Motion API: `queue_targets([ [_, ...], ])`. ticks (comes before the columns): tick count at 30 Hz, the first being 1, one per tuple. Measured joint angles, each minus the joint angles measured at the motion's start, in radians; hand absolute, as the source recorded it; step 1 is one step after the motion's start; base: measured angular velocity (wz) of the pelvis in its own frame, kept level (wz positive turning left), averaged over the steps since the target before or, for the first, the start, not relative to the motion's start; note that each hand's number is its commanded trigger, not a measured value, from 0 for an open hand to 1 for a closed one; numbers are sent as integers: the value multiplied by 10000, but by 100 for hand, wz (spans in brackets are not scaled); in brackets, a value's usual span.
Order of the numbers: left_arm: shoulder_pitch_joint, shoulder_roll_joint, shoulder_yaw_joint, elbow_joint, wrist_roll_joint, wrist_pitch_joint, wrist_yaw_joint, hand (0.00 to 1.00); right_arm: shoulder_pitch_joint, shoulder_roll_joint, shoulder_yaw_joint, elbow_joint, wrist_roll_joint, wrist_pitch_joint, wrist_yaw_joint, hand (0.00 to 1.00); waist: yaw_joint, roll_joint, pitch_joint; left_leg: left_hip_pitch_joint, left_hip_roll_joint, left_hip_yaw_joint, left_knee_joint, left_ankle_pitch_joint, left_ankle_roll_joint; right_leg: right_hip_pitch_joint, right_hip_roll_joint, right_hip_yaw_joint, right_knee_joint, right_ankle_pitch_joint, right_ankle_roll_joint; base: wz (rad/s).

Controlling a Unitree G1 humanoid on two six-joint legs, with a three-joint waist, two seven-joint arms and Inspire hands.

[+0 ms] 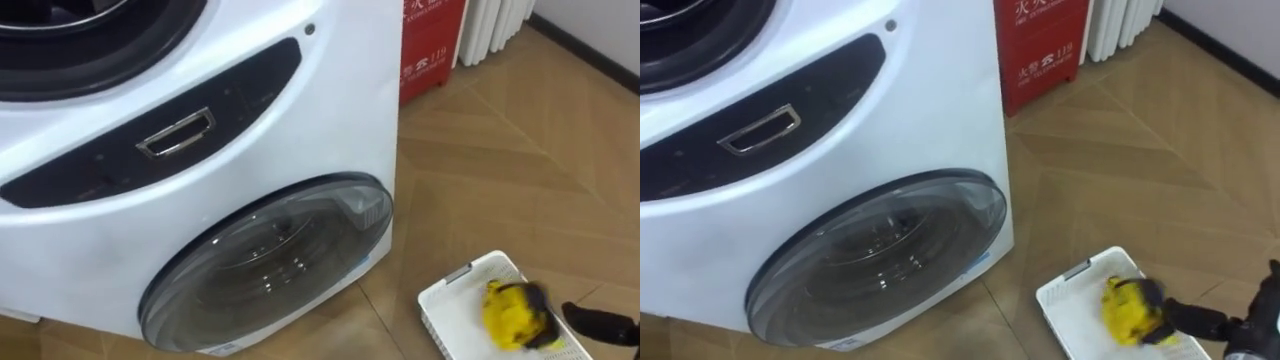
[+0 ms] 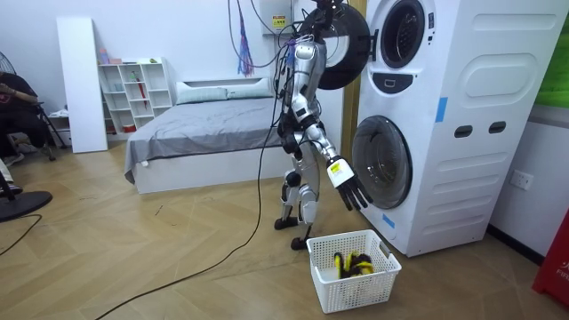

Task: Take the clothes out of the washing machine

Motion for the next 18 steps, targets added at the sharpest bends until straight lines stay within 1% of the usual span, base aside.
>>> queue_targets([
  [4, 18, 0, 17, 147, 2, -8, -121, 0, 105, -1, -6, -1, -151, 0, 68, 0, -20, -9, 2, 5, -1, -174, 1, 0, 1, 73, -21, -73, 12, -1, 2, 6],
  [10, 55, -12, 51, 178, 8, -109, -151, 0, 302, -1, -6, -3, -35, -5, 362, 0, 12, -91, 2, 136, 31, -414, -7, 6, -2, 334, -26, -214, -125, -10, -13, 10],
  [13, 118, -4, 248, 152, 5, -150, -135, 0, 475, -1, 10, -17, 376, -10, 486, 0, -1, -196, 4, 294, 40, -442, -15, 7, -3, 536, -129, -416, -154, -67, -42, 10],
  [14, 130, -7, 390, 147, 6, -154, -121, 0, 549, 1, 12, -14, 550, 9, 572, 0, 28, -283, -1, 352, 40, -441, -18, 8, -5, 593, -122, -436, -156, -78, -37, 8],
  [15, 187, -7, 495, 152, 7, -154, -115, 0, 572, 3, 11, -15, 577, 10, 658, 0, 49, -355, -23, 408, 40, -457, -17, 8, -5, 660, -121, -446, -171, -78, -37, 4],
  [16, 198, -7, 541, 166, 8, -153, -112, 0, 571, 2, 9, -16, 570, 10, 673, 0, 46, -393, -9, 451, 40, -477, -19, 8, -5, 716, -129, -463, -181, -81, -36, 8],
  [18, 203, -7, 625, 174, 7, -148, -78, 0, 634, 8, 18, -16, 574, 9, 730, 0, 17, -471, -14, 536, 61, -581, -18, 8, -5, 908, -161, -611, -288, -80, -34, 19],
])
